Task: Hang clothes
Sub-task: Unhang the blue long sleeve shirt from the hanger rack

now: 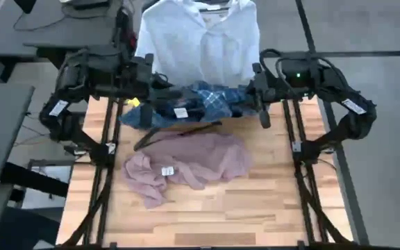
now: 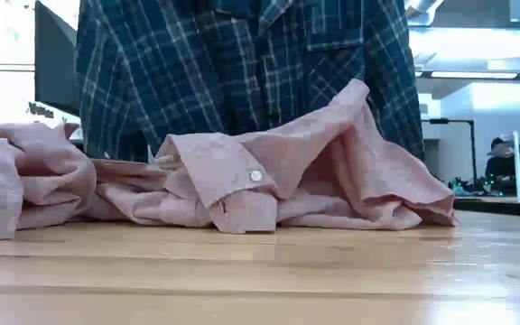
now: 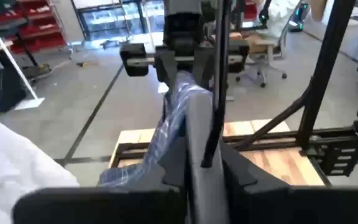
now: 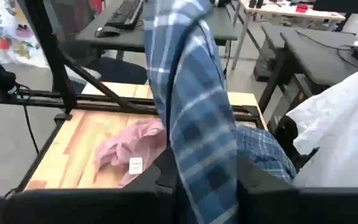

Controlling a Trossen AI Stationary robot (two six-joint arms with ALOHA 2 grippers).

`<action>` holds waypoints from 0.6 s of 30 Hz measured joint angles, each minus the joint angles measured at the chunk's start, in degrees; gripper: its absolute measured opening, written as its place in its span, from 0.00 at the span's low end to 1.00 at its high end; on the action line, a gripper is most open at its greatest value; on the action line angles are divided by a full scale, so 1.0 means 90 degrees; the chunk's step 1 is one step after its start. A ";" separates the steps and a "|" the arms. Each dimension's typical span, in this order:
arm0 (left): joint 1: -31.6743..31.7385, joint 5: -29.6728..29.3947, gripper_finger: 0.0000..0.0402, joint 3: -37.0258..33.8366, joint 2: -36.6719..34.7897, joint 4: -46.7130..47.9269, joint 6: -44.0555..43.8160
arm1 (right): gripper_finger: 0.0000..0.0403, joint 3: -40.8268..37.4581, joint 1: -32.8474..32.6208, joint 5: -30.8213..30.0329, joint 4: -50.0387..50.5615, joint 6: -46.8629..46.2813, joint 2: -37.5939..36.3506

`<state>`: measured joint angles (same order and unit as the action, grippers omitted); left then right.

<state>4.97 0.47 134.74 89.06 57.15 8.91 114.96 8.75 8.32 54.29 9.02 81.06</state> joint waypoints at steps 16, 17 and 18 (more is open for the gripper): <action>-0.0002 -0.0278 0.06 0.0000 -0.0401 0.0620 -0.0228 | 0.31 0.0005 0.0282 -0.1175 0.1702 -0.1274 -0.0469; -0.0002 -0.0293 0.06 0.0000 -0.0412 0.0627 -0.0230 | 0.35 0.0005 0.0327 -0.1163 0.1846 -0.1381 -0.0476; -0.0002 -0.0324 0.06 0.0001 -0.0417 0.0605 -0.0227 | 0.39 0.0005 0.0364 -0.1163 0.1955 -0.1490 -0.0485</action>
<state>4.95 -2.44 134.75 85.30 62.59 6.86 115.00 12.03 -2.15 71.88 -4.39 76.69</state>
